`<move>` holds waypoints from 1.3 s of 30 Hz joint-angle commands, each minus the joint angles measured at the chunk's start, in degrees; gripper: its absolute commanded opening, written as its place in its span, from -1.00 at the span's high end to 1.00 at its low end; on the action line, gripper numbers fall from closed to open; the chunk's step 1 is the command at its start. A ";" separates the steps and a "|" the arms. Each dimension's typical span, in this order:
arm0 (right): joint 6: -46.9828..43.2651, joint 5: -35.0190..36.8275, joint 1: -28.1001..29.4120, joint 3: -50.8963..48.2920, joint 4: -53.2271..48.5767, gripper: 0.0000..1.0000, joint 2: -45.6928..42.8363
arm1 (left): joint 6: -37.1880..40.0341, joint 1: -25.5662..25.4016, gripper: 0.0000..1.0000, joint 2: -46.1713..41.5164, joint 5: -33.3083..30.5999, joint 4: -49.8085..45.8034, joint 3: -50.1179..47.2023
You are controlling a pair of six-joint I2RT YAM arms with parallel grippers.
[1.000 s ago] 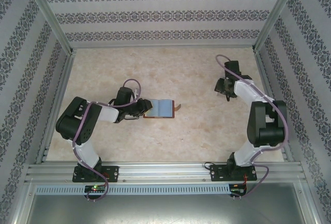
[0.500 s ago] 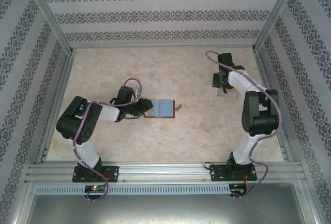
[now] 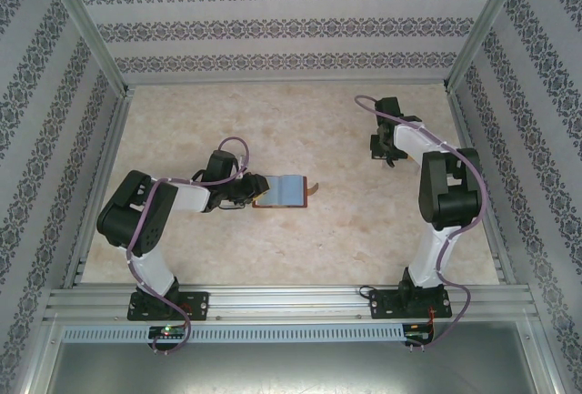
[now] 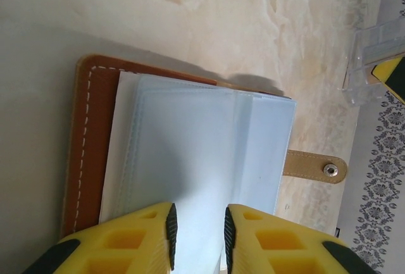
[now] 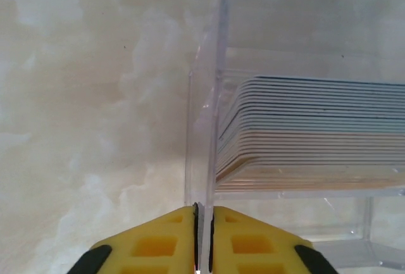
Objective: Put the credit cards into the card holder
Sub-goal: Move the storage box to the top-right of the table.
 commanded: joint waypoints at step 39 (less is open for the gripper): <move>-32.39 -13.48 11.87 -1.21 -12.03 -0.22 -14.12 | 6.34 -3.32 0.30 2.17 0.68 -12.54 5.23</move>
